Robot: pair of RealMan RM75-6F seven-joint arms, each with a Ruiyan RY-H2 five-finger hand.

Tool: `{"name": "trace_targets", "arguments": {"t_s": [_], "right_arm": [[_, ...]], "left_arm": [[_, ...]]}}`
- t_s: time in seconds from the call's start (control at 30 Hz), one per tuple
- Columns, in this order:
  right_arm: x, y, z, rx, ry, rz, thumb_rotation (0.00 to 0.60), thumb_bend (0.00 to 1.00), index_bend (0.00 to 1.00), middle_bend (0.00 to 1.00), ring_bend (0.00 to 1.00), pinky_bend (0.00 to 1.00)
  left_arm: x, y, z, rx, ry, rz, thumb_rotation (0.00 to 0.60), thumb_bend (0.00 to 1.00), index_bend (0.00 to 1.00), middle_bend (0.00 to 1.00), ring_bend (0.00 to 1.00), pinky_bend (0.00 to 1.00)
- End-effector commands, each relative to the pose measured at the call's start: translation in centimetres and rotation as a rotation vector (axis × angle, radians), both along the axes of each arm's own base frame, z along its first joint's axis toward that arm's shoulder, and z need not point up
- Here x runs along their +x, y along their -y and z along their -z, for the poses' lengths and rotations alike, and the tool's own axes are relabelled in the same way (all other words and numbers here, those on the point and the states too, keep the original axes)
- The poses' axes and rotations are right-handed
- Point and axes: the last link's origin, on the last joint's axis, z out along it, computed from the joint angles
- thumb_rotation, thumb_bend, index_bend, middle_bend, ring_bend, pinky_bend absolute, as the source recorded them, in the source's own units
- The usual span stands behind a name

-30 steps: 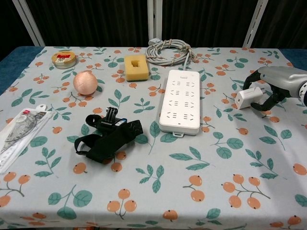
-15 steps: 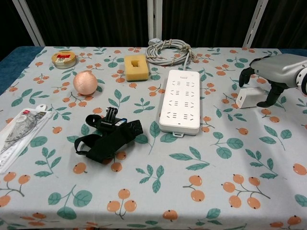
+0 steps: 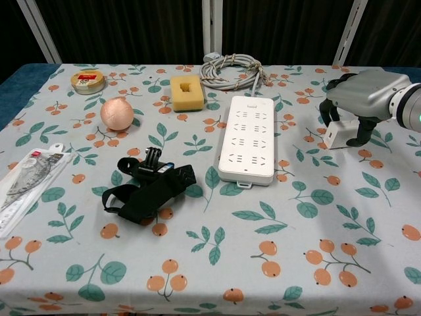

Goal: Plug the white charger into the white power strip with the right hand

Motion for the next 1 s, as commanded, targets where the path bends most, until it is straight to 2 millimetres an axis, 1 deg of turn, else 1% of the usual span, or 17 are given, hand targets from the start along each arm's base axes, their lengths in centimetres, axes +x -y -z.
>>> {"name": "trace_targets", "arguments": {"t_s": [0.03,0.1,0.17,0.3,0.4,0.47,0.7,0.8,1.0], "right_arm": [[0.2,0.1,0.2,-0.013,0.029,0.003,0.600,0.22,0.51,0.41,0.06,0.00],[0.3,0.1,0.3,-0.025,0.069,0.014,0.600,0.27,0.58,0.46,0.11,0.00],[0.4,0.2,0.2,-0.038,0.147,0.039,0.600,0.31,0.64,0.51,0.16,0.00],[0.3,0.3,-0.9,-0.088,0.346,0.092,0.600,0.33,0.70,0.56,0.21,0.00],[-0.2,0.1,-1.2,-0.098,0.483,0.152,0.600,0.33,0.71,0.56,0.21,0.00],[-0.8,-0.1,-1.0,-0.094,0.579,0.204,0.600,0.33,0.71,0.56,0.21,0.00],[-2.7,-0.3,0.6,-0.083,0.828,0.338,0.600,0.33,0.70,0.56,0.21,0.00],[-3.4,-0.2,1.2,-0.077,0.875,0.361,0.600,0.33,0.69,0.55,0.21,0.00],[-3.9,-0.1,1.7,-0.070,0.914,0.358,0.600,0.33,0.64,0.51,0.17,0.00]], "left_arm": [[0.0,0.0,0.0,0.002,0.001,0.001,0.600,0.00,0.09,0.03,0.00,0.00],[0.0,0.0,0.0,0.002,0.003,0.001,0.600,0.00,0.09,0.03,0.00,0.00],[-0.1,0.1,0.0,0.002,0.003,0.000,0.600,0.00,0.09,0.03,0.00,0.00],[-0.1,0.2,-0.1,0.003,0.004,-0.002,0.600,0.00,0.09,0.03,0.00,0.00],[-0.1,0.1,-0.1,0.001,0.005,0.001,0.600,0.00,0.09,0.03,0.00,0.00],[0.0,0.1,0.0,-0.001,0.006,0.003,0.600,0.00,0.09,0.03,0.00,0.00],[0.0,-0.1,0.0,-0.005,0.008,0.005,0.600,0.00,0.09,0.03,0.00,0.00],[0.0,-0.1,0.0,-0.006,0.008,0.004,0.600,0.00,0.09,0.03,0.00,0.00],[0.0,0.0,0.0,-0.007,0.009,0.000,0.600,0.00,0.09,0.03,0.00,0.00]]}}
